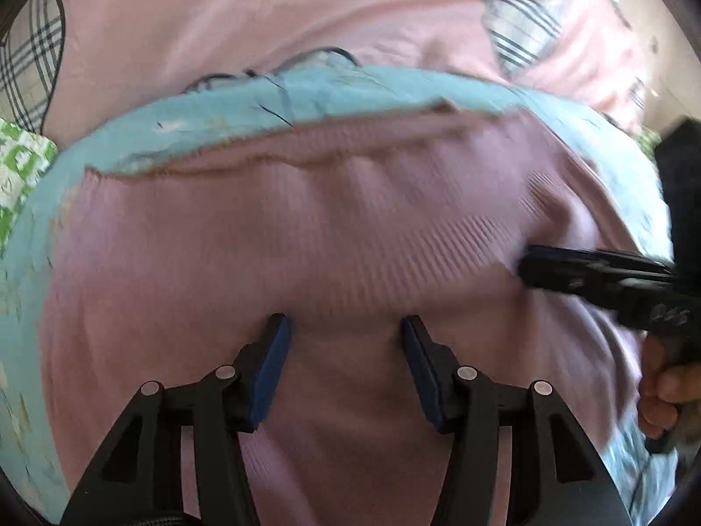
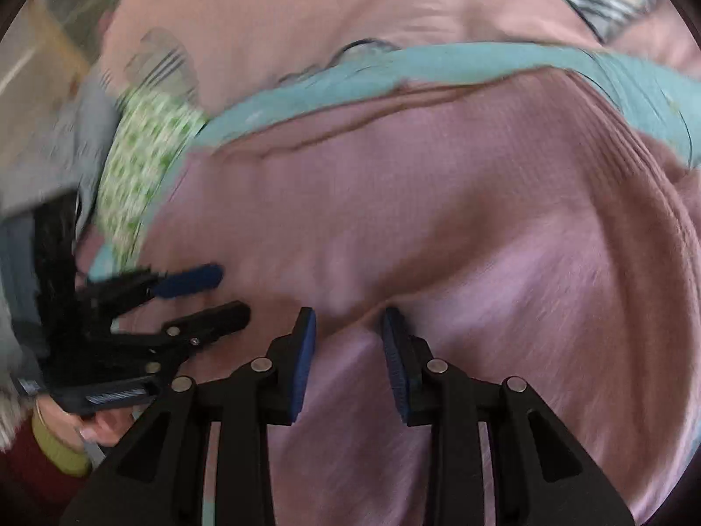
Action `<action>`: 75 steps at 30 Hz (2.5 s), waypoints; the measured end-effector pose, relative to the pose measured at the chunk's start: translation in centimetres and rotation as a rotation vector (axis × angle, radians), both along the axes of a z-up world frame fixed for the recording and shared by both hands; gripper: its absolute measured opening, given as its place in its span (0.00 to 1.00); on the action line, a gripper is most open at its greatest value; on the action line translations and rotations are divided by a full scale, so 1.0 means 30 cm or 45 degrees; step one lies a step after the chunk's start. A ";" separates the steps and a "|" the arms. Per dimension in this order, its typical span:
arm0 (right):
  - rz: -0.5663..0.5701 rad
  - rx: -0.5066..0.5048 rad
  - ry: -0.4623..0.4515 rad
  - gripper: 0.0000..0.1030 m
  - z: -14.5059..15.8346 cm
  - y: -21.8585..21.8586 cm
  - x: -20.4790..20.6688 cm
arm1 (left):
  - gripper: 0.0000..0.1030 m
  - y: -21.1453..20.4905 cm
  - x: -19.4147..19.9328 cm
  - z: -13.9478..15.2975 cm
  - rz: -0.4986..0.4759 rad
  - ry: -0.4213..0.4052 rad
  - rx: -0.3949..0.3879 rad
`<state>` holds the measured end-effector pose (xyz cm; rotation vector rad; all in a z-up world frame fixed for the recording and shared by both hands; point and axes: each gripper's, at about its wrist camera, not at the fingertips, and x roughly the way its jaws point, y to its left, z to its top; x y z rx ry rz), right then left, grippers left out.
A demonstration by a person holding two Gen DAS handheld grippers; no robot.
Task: Fold small clothes
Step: 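Lift the hem with both grippers and fold it toward the collar, then release, then grasp the rolled edge of the folded sweater with the left gripper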
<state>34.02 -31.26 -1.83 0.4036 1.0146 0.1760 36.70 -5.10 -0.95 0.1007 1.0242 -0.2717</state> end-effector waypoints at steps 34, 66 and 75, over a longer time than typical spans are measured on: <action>-0.519 -0.049 -0.215 0.39 0.161 -0.304 -0.722 | 0.53 0.481 -0.705 0.029 0.581 -0.102 -0.349; -0.057 0.214 -0.006 0.46 0.272 0.179 -0.629 | 0.59 0.563 -0.611 -0.109 1.070 0.081 -0.779; -0.106 0.193 0.019 0.46 0.378 0.107 -0.536 | 0.07 0.549 -0.560 -0.077 1.001 0.140 -0.653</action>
